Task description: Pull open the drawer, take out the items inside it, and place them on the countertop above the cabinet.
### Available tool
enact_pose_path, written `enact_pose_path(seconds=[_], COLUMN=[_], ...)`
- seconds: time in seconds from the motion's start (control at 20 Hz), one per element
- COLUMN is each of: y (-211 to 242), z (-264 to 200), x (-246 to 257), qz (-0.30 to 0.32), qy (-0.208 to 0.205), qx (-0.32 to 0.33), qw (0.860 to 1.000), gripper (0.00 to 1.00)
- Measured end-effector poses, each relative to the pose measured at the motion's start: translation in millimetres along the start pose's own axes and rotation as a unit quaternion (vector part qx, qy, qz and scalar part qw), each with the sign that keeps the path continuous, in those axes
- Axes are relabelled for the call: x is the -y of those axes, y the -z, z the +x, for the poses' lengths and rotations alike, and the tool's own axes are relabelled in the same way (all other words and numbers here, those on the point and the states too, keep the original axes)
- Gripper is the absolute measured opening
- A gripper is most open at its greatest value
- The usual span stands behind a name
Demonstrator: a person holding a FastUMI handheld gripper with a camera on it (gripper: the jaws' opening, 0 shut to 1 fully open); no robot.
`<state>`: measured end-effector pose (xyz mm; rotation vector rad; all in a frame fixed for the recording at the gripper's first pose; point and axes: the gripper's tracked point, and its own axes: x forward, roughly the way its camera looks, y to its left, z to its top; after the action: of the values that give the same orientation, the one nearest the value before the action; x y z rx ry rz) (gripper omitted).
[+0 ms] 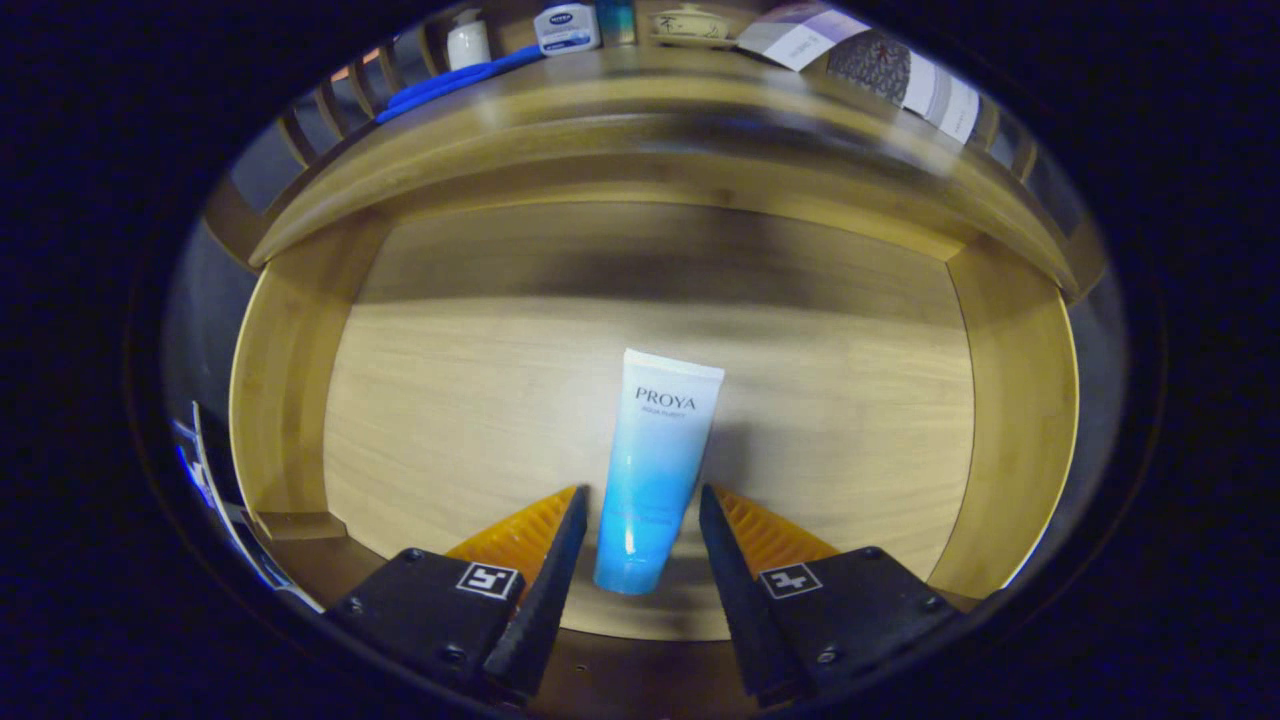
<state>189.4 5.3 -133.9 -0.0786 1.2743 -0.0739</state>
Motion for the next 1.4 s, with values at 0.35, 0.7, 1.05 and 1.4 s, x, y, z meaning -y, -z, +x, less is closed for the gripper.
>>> enact_pose_path(seconds=[0.35, 0.7, 1.05, 1.4], y=[-0.9, -2.9, 0.3, -3.9], z=[3.1, 1.4, -19.0, -59.4], x=[6.0, 8.2, 8.5, -0.3], qz=[-0.005, 0.010, 0.007, 0.003], qy=[0.030, 0.016, 0.009, -0.010], qx=[0.000, 0.016, 0.040, 0.072], qw=[1.000, 1.000, 0.999, 0.997], gripper=[0.64, 0.44, 0.40, 0.40])
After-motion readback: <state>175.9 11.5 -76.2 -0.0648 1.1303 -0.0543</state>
